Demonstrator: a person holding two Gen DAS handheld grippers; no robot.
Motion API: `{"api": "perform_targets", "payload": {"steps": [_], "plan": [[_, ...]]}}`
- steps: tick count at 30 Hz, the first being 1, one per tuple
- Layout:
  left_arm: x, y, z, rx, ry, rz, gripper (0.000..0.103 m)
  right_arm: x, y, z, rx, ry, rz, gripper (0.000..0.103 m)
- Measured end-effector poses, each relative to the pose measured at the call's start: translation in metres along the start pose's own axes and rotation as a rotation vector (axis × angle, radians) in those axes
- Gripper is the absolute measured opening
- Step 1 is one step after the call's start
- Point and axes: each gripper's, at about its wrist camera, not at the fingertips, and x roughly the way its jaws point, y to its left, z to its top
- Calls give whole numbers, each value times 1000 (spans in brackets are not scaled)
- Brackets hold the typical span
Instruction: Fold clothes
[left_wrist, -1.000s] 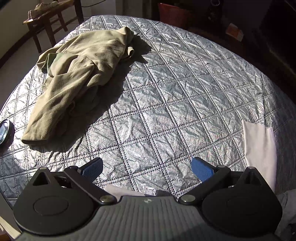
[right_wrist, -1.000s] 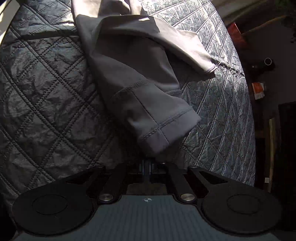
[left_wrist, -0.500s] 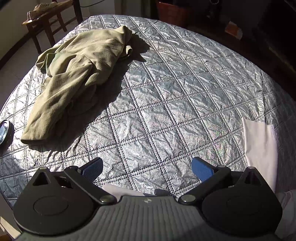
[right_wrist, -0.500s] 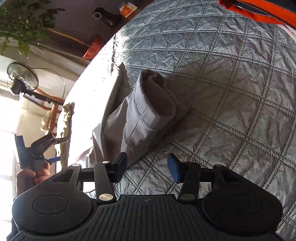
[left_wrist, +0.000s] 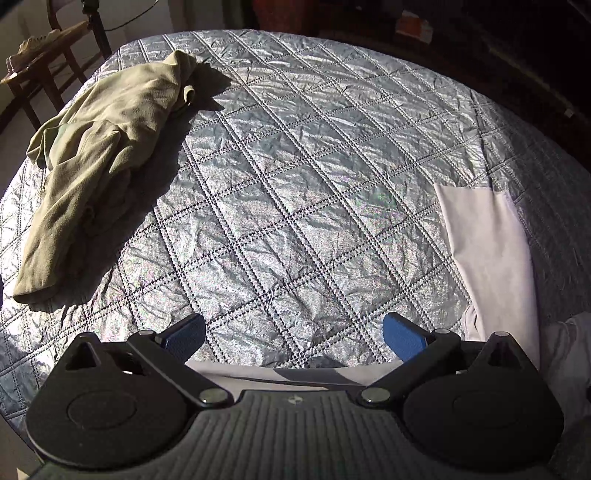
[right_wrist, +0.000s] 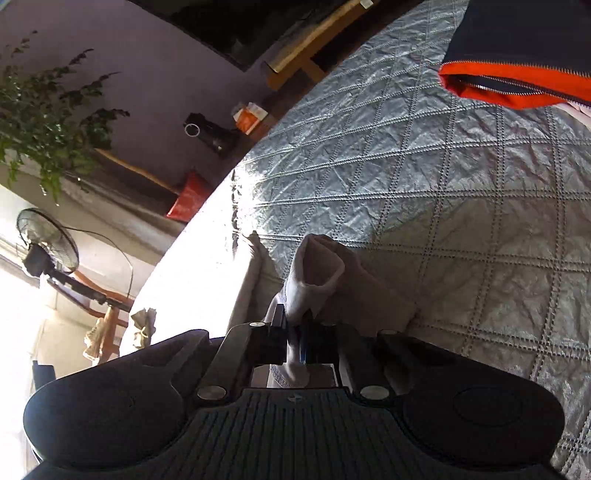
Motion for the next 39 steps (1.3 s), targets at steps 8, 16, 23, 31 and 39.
{"api": "perform_targets", "payload": {"steps": [8,16,23,31,39], "plan": [[14,-29,-12,37,84,-96,102,-5,46,27,-303,-74,228,8],[22,-36,-17,47,111,-61,102,16,-35,6,-166,113,-215,21],[20,-23,-14,-8,99,-49,102,-21,13,8,-463,-44,-469,53],[10,9,1,-92,47,-2,102,31,134,-28,-914,57,-264,50],[5,49,13,-221,20,38,102,162,197,-51,-1052,229,-299,45]]}}
